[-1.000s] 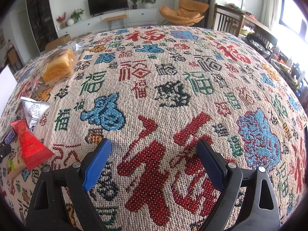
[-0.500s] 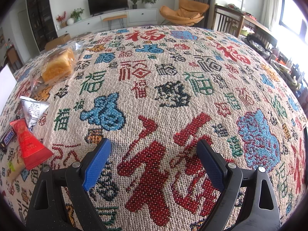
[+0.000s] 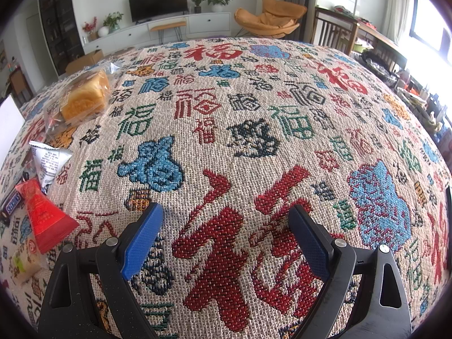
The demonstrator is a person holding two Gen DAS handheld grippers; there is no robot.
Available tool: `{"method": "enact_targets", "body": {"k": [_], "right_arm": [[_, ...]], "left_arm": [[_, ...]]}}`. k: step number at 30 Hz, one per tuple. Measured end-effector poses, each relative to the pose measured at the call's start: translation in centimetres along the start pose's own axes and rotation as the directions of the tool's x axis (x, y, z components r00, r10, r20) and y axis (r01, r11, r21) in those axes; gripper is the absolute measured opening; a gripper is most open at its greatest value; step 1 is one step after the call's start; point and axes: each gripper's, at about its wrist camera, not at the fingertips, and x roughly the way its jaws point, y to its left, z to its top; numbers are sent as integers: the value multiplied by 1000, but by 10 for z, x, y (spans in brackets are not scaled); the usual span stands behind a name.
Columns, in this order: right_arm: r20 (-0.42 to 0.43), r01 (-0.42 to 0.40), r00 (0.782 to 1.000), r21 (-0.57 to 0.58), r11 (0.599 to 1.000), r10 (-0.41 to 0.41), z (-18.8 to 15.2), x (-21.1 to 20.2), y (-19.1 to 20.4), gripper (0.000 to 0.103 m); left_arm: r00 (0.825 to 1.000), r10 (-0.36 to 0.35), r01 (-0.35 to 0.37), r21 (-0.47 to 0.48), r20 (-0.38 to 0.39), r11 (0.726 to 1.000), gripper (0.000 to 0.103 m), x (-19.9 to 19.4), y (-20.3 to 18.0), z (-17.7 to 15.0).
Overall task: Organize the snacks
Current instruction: 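Move the left gripper down over the clear ice-pop tube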
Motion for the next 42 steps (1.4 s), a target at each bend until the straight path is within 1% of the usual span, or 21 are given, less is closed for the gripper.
{"method": "enact_targets", "body": {"k": [2,3,4,5,6,8,12,13,15,17,18,19,20,22,23,24,28,31,34,38,42], "right_arm": [[0,-1,1000,1,1000,1,0,0,0,92],[0,-1,1000,1,1000,1,0,0,0,92],[0,-1,1000,1,1000,1,0,0,0,92],[0,-1,1000,0,1000,1,0,0,0,92],[0,-1,1000,0,1000,1,0,0,0,92],[0,-1,1000,0,1000,1,0,0,0,93],[0,0,1000,0,1000,0,0,0,0,93],[0,0,1000,0,1000,0,0,0,0,93],[0,0,1000,0,1000,0,0,0,0,93],[0,0,1000,1,1000,0,0,0,0,93],[0,0,1000,1,1000,0,0,0,0,93],[0,0,1000,1,1000,0,0,0,0,93],[0,0,1000,0,1000,0,0,0,0,93],[0,0,1000,0,1000,0,0,0,0,93],[0,0,1000,0,1000,0,0,0,0,93],[0,0,1000,0,1000,0,0,0,0,93],[0,0,1000,1,1000,0,0,0,0,93],[0,1,1000,1,1000,-1,0,0,0,93],[1,1,1000,1,1000,-1,0,0,0,93],[1,1,1000,1,1000,-1,0,0,0,93],[1,1,1000,1,1000,-1,0,0,0,93]], "left_arm": [[995,102,-102,37,-3,994,40,12,7,21],[993,115,-113,53,-40,992,40,24,11,28],[989,121,-115,68,-90,991,35,38,14,33],[985,117,-107,82,-130,991,27,50,17,34],[990,89,-81,76,-107,994,24,53,18,37],[992,56,-50,56,-114,997,23,58,20,39],[990,23,-6,126,-141,992,24,60,4,39],[989,31,-11,133,-146,991,24,63,3,43],[988,44,-32,81,-150,996,26,67,15,52],[986,5,-5,4,-169,1000,26,74,28,58],[984,-5,5,-1,-180,1000,26,77,27,57],[980,13,-9,25,-198,1000,25,82,22,56],[981,56,-39,98,-185,994,26,82,11,54],[975,129,-93,195,-182,976,26,84,-4,51],[973,134,-97,195,-186,976,20,84,-6,50],[974,123,-91,171,-189,981,19,83,-4,50],[986,106,-97,75,-129,993,17,68,4,30],[995,73,-76,-49,-69,996,18,47,15,2],[990,135,-138,-115,-33,984,18,22,15,-35],[976,218,-217,-133,-6,967,18,-2,6,-71],[968,249,-244,-143,16,959,21,-5,3,-86]]}}
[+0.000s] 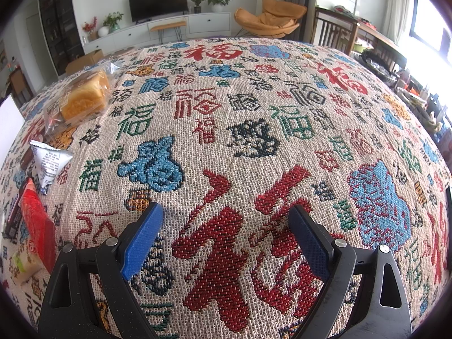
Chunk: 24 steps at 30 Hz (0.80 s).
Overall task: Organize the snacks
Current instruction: 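Move the left gripper down over the clear ice-pop tube, then close the left gripper on the clear tube while the right gripper grasps the yellow-green pastry pack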
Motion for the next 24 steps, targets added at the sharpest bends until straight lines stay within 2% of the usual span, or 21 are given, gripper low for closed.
{"method": "enact_targets", "body": {"k": [1,2,3,5,6,7,11,18,24], "right_arm": [[0,0,1000,0,1000,0,0,0,0,93],[0,0,1000,0,1000,0,0,0,0,93],[0,0,1000,0,1000,0,0,0,0,93],[0,-1,1000,0,1000,1,0,0,0,93],[0,-1,1000,0,1000,1,0,0,0,93],[0,-1,1000,0,1000,1,0,0,0,93],[0,-1,1000,0,1000,1,-1,0,-1,93],[1,-3,1000,1,1000,3,-1,0,-1,93],[0,-12,1000,-8,1000,12,-1,0,-3,93]], "left_arm": [[1000,5,-5,1,6,1000,23,1,0,1],[1000,10,-10,-2,7,1000,31,3,1,3],[1000,6,-6,-6,6,1000,46,4,3,5],[1000,-5,6,-22,9,1000,66,8,5,9],[1000,-1,2,-22,13,1000,70,9,5,9],[1000,3,-3,-16,20,1000,70,10,4,9],[999,30,-32,59,36,998,84,13,-5,3],[1000,23,-23,79,5,997,103,19,-9,4],[1000,22,-22,78,6,997,103,19,-10,3]]}}
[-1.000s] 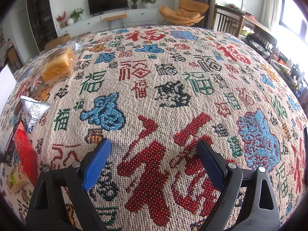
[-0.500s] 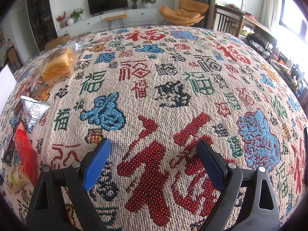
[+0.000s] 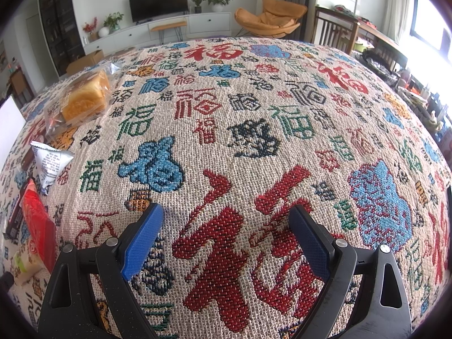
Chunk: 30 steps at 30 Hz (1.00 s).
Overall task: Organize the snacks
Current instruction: 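Close the left gripper on the clear tube while the right gripper grasps the yellow-green pastry pack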
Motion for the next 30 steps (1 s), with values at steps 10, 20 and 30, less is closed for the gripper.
{"method": "enact_targets", "body": {"k": [10,20,30], "right_arm": [[-298,-438,826,198,877,479,-28,-58,82,89],[-279,-226,944,-148,963,179,-13,-20,200,79],[-362,-279,908,-145,949,211,-25,-43,113,68]], "left_arm": [[1000,-9,9,-4,4,1000,103,0,2,0],[998,-51,52,-38,26,998,103,-5,10,-4],[993,-112,115,-73,38,991,103,-9,18,-3]]}}
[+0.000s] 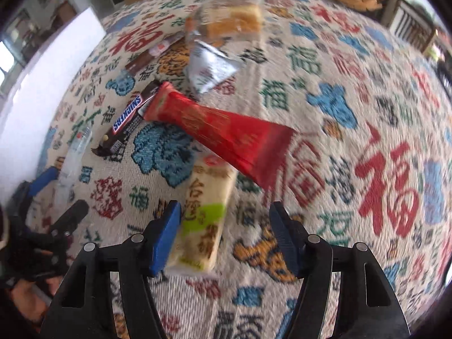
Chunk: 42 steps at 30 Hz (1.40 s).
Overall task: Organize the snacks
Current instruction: 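Close the left gripper on the clear tube while the right gripper grasps the yellow-green pastry pack, then carry both snacks over the white box and open both grippers to drop them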
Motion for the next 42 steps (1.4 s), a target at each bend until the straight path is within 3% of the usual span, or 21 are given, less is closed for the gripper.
{"method": "enact_targets", "body": {"k": [4,8,10,12,13,14,15,16,17,18,20,22,25,28,31,34,36,39,41,42], "right_arm": [[-43,-126,990,144,982,133,-5,-10,-30,68],[-65,-100,992,107,989,107,-3,-9,-26,68],[-60,-68,996,55,996,72,1,-3,-7,68],[-48,-41,998,10,999,41,6,5,12,68],[-46,-17,999,-7,1000,17,7,10,16,69],[-38,14,999,-33,999,-15,7,13,21,71],[-24,43,999,-64,997,-45,6,13,24,70],[-19,65,998,-88,994,-67,4,14,27,66],[-9,79,997,-93,992,-81,2,12,26,44],[0,84,996,-93,992,-84,-1,8,23,29],[-9,42,999,-60,997,-43,-7,-1,10,30],[-16,-62,998,11,998,62,-16,-13,-7,30],[-15,-192,981,78,978,194,-31,-28,-26,30],[-20,-224,974,78,971,226,-36,-40,-28,30],[8,-264,964,32,964,264,-23,-58,1,30],[69,-349,934,-30,937,351,1,-89,48,30],[112,-400,905,-103,911,410,21,-112,90,30],[145,-457,857,-230,859,495,43,-143,160,30],[149,-499,819,-294,815,555,55,-149,216,31],[141,-536,790,-313,784,597,61,-150,240,31]], "left_arm": [[987,-158,154,-139,-19,978,103,-15,29,1],[997,-66,63,-51,-46,997,99,-22,23,6],[997,-8,8,5,-76,1000,87,-16,16,9],[993,30,-26,39,-118,999,61,-4,8,13],[990,68,-60,66,-120,996,60,0,4,14],[987,110,-98,104,-118,990,50,3,-2,15],[987,116,-102,130,-109,986,27,4,-7,18],[989,98,-82,138,-114,987,19,5,-10,19],[988,110,-94,146,-108,985,17,4,-13,20],[991,95,-79,149,-98,986,17,3,-14,20],[996,14,-6,94,-83,996,17,-4,-13,14],[993,-112,111,-31,-45,993,17,-17,-5,2],[970,-244,243,-165,14,956,17,-39,0,-14],[950,-302,311,-200,77,929,17,-68,1,-12],[926,-335,369,-223,177,902,17,-111,12,2],[916,-286,351,-219,281,910,17,-165,39,19],[924,-196,276,-215,329,937,17,-203,70,29],[941,-1,96,-263,338,960,18,-238,122,31],[942,121,-17,-317,313,948,18,-248,159,27],[938,201,-95,-348,284,933,25,-248,175,26]]}}
